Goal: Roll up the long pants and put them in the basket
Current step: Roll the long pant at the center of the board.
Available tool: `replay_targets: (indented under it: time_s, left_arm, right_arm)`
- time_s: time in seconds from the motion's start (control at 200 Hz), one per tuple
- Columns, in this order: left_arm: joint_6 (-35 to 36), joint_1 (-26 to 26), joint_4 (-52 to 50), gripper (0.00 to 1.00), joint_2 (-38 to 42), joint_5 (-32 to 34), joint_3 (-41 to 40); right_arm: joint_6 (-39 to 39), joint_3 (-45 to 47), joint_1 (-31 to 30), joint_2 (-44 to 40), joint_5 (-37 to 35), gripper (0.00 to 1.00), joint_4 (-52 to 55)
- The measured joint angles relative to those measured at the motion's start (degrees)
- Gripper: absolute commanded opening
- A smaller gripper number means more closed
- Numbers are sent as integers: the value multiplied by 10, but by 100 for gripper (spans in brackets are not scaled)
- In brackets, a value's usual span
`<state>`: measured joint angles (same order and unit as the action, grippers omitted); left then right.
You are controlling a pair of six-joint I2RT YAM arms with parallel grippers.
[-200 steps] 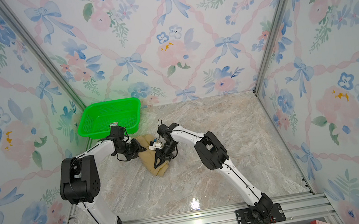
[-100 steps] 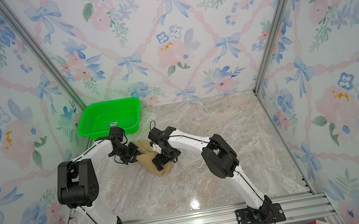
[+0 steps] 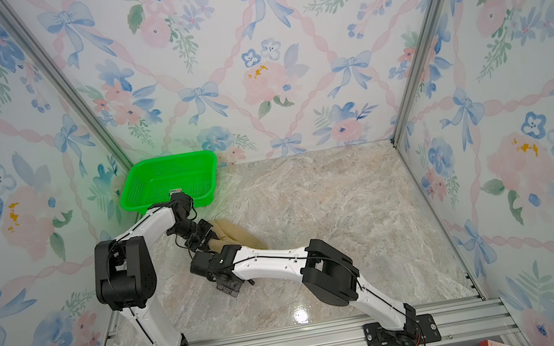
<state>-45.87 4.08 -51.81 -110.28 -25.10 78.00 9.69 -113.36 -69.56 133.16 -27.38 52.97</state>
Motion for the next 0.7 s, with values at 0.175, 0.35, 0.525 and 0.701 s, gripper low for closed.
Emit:
replay_targets:
  time_s: [0.175,0.35,0.525,0.701]
  left_arm:
    - [2,-2,-5,0,-3,-15,2]
    - [2,-2,-19,0,-12,-33,9]
    - [4,-2,-46,0,-31,-42,32]
    - [4,-3,-57,0,-37,-43,43]
  right_arm:
    - [1,-4,-5,4,-96,100,23]
    - [-10,-4,-25,-21,-158,100,29]
    - [-14,-5,-63,-38,-193,100,26]
    - [-14,-41,-82,-10,-214,100,33]
